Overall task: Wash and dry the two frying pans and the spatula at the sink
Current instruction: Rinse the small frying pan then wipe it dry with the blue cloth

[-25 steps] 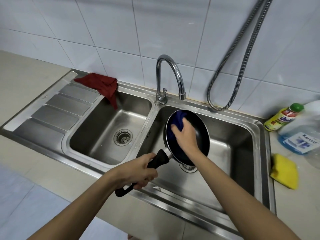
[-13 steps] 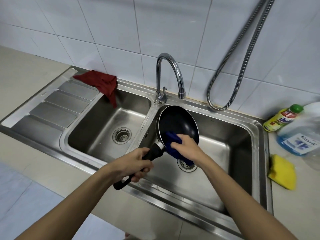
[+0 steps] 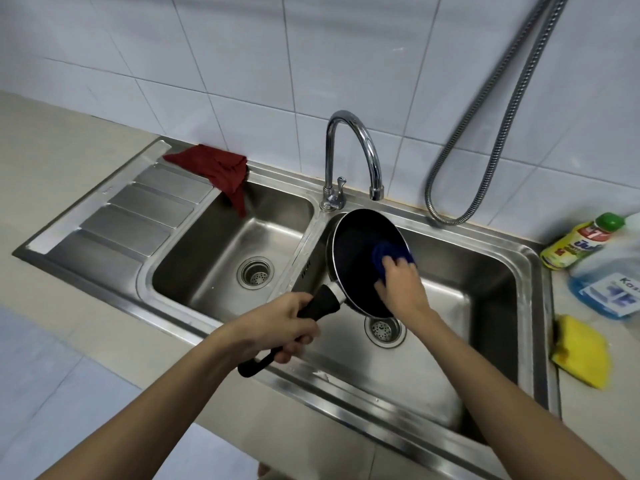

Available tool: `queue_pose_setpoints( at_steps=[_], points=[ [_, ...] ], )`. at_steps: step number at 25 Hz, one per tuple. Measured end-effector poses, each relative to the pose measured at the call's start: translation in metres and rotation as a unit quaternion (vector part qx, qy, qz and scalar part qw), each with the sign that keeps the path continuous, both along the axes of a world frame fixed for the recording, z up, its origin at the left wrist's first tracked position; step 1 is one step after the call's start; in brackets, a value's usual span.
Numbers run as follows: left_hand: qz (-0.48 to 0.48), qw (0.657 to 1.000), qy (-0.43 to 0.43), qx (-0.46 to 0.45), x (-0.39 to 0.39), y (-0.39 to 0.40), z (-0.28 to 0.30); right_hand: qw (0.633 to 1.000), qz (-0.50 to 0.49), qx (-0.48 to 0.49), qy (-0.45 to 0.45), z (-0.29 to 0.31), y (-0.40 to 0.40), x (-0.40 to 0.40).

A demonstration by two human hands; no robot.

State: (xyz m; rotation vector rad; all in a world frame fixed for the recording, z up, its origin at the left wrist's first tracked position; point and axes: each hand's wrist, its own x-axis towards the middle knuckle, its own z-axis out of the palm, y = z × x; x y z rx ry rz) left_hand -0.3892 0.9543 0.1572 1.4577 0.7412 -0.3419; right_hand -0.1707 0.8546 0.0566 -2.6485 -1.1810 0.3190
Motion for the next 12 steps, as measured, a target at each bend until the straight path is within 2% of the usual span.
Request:
queue_pose_setpoints(
  at_steps=[3, 5, 7, 8, 9, 12],
  points=[
    [-0.007, 1.000, 0.010, 0.020, 0.002, 0.000, -0.007, 0.976, -0.024, 0.049, 0.212, 0.006, -0.007, -0.033],
    [-0.031, 0.998, 0.029, 0.039, 0.000, -0.002, -0.010, 0.931, -0.046, 0.098, 0.350, 0.007, -0.009, -0.043],
    [-0.087, 0.991, 0.049, 0.087, -0.004, -0.005, -0.011, 0.885, -0.068, 0.184, 0.421, 0.010, -0.005, -0.046],
    [-0.123, 0.983, 0.057, 0.124, -0.005, -0.006, -0.010, 0.872, -0.077, 0.240, 0.419, 0.009, 0.000, -0.045],
    [-0.147, 0.976, 0.063, 0.146, -0.005, -0.008, -0.008, 0.875, -0.086, 0.281, 0.384, 0.009, 0.005, -0.043],
    [-0.130, 0.986, 0.043, 0.092, -0.005, -0.007, -0.002, 0.938, -0.041, 0.304, 0.162, 0.000, 0.016, -0.014]
  ],
)
